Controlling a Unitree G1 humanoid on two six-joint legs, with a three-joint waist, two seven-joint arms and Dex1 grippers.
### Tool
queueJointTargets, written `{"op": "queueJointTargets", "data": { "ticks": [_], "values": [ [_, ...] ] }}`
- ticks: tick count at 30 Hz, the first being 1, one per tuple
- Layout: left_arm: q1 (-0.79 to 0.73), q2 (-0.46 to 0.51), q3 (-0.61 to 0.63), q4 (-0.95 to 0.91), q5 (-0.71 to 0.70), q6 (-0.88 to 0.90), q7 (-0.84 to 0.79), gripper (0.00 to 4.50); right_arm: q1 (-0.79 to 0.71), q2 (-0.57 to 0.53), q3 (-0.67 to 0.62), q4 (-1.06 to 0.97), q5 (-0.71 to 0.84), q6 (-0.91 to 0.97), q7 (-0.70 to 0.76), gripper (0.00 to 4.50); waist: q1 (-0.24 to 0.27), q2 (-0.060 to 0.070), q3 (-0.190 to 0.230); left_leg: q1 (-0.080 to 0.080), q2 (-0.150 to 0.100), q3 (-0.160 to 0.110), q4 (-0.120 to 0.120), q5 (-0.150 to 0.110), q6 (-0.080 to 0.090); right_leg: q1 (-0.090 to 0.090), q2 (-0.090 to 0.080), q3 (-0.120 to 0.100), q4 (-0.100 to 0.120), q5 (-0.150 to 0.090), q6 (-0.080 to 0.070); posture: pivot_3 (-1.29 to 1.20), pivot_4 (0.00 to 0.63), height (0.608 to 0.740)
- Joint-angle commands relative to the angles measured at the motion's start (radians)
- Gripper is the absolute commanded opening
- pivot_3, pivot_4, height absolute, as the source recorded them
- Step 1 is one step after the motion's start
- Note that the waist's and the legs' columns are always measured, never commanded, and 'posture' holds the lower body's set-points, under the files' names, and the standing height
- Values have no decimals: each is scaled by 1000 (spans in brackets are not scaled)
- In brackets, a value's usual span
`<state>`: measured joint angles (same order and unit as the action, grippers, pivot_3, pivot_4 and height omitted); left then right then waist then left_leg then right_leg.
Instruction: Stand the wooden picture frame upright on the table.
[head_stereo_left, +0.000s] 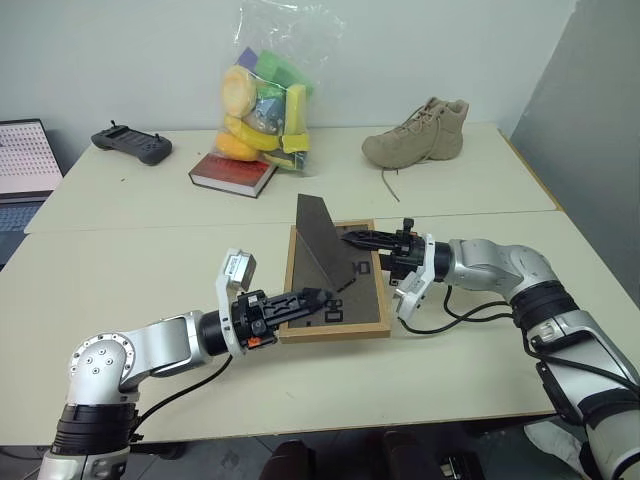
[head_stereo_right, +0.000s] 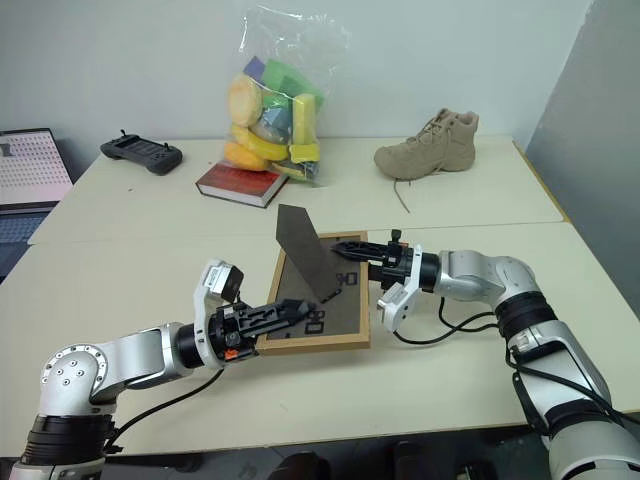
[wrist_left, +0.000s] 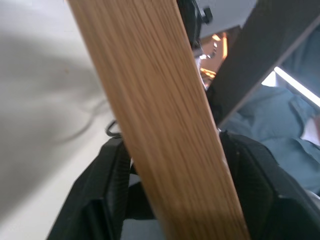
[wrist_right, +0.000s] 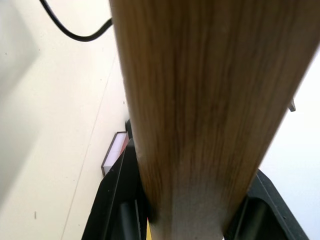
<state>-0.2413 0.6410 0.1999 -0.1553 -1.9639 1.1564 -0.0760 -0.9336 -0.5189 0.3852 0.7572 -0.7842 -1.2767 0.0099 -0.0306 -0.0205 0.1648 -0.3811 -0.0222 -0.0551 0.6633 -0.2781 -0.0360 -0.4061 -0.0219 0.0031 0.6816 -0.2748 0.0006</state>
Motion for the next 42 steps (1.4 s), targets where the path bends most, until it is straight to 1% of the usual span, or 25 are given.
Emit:
{"op": "queueJointTargets", "data": {
  "ticks": [1,2,4,5,6,7,8,9,11,13,14,15,18,22,24,28,29,30,34,38,39,40,42],
  "values": [
    [10,122,129,-157,-4,-85,96,3783,-39,51,14,97,430,96,295,1360,-2,-4,2,0,0,0,0,0,0,0,0,0,0,0,0,0,150,740],
    [21,161,136,-209,13,-94,126,3932,-30,71,12,93,542,163,406,1359,-3,-5,2,0,1,1,0,0,0,0,0,0,0,0,0,0,150,740],
    [43,209,164,-342,84,-135,200,4305,-4,144,-38,30,808,453,696,1355,-8,-8,4,0,2,1,0,0,0,0,1,1,-1,0,0,0,150,740],
    [62,213,172,-413,138,-168,240,4459,-6,188,-79,12,917,652,819,1355,-7,-8,4,1,3,1,0,0,0,1,2,2,-2,0,0,0,150,740],
    [78,216,173,-461,173,-197,270,4500,-7,213,-107,-4,987,794,899,1355,-9,-7,4,1,3,1,0,-1,1,1,1,2,-3,0,0,0,150,740],
    [98,204,159,-525,234,-224,286,4500,-24,241,-138,1,1049,960,966,1354,-8,-6,5,1,3,1,0,-1,2,1,1,3,-3,0,0,0,150,740],
    [111,195,146,-566,277,-242,293,4500,-35,258,-158,3,1087,1069,1007,1349,-1,-5,6,1,3,1,0,-2,3,1,1,3,-3,0,0,0,150,740],
    [120,188,131,-594,327,-254,298,4500,-44,268,-174,2,1112,1146,1029,1331,1,-5,6,-1,2,1,0,-2,3,0,0,2,-2,0,0,0,150,740],
    [153,174,62,-650,511,-274,288,4500,-79,304,-203,43,1134,1262,1046,1328,12,-5,6,-1,1,0,0,-3,4,0,0,1,-2,0,0,0,150,740],
    [197,188,-62,-685,795,-327,239,4500,-110,344,-221,124,1119,1323,1045,1328,14,-5,6,0,0,-1,-1,-4,5,0,0,1,-1,1,-1,0,150,740],
    [212,193,-104,-690,889,-352,214,4500,-116,355,-227,147,1109,1330,1043,1328,14,-5,6,0,0,-1,-1,-4,5,0,0,0,-1,1,-1,0,150,740],
    [222,193,-141,-689,965,-380,196,4500,-122,365,-232,172,1098,1330,1033,1328,13,-4,6,1,0,-1,-2,-4,5,0,0,0,-1,1,-1,0,150,740],
    [248,110,-210,-633,1125,-479,162,4500,-122,401,-245,259,1066,1348,1012,1328,16,-4,7,0,0,0,-2,-3,4,-1,1,1,-1,1,-1,0,150,740],
    [284,48,-234,-593,1253,-544,102,4500,-108,427,-260,325,1034,1347,995,1328,14,-4,7,-1,0,2,-2,-3,4,-2,0,2,-2,1,-1,0,150,740],
    [302,25,-222,-588,1271,-553,75,4500,-101,435,-271,342,1018,1331,979,1328,13,-4,7,-1,0,2,-2,-3,5,-2,0,2,-1,1,-1,0,150,740],
    [330,13,-204,-574,1317,-560,18,4500,-80,439,-286,340,1000,1322,971,1328,10,-4,7,-1,1,2,-2,-4,7,-2,0,2,0,1,-1,0,150,740],
    [331,9,-202,-571,1325,-560,6,4500,-71,437,-284,334,988,1310,972,2036,10,-4,7,-1,1,2,-2,-4,7,-2,0,2,0,1,-1,0,150,740],
    [329,4,-198,-566,1330,-559,-3,4500,-60,432,-279,327,974,1298,972,2159,10,-4,7,0,1,2,-2,-4,7,-2,0,2,0,1,-1,0,150,740],
    [312,-11,-178,-553,1346,-547,-40,4500,-21,408,-276,286,939,1286,970,3176,9,-4,7,-1,1,2,-2,-5,7,-1,0,2,-1,1,-1,0,150,740],
    [281,30,-111,-484,1352,-531,-118,4500,101,294,-278,112,916,1308,987,4153,16,-4,7,-1,1,1,-1,-5,8,-1,0,0,-1,1,-1,0,150,740],
    [273,39,-86,-461,1346,-525,-135,4500,135,260,-279,51,914,1325,995,4353,18,-4,7,-1,0,1,-1,-5,8,-1,0,0,-1,1,-1,0,150,740],
    [267,47,-63,-441,1337,-517,-151,4500,165,232,-277,-9,912,1342,1001,4443,21,-4,7,-1,0,1,-1,-5,8,-1,0,0,-1,1,0,0,150,740],
    [243,87,5,-375,1292,-485,-216,4500,235,143,-289,-210,945,1444,1036,4443,22,-4,7,-1,0,1,-1,-5,9,-1,0,0,-1,1,0,0,150,740]
  ]
}}
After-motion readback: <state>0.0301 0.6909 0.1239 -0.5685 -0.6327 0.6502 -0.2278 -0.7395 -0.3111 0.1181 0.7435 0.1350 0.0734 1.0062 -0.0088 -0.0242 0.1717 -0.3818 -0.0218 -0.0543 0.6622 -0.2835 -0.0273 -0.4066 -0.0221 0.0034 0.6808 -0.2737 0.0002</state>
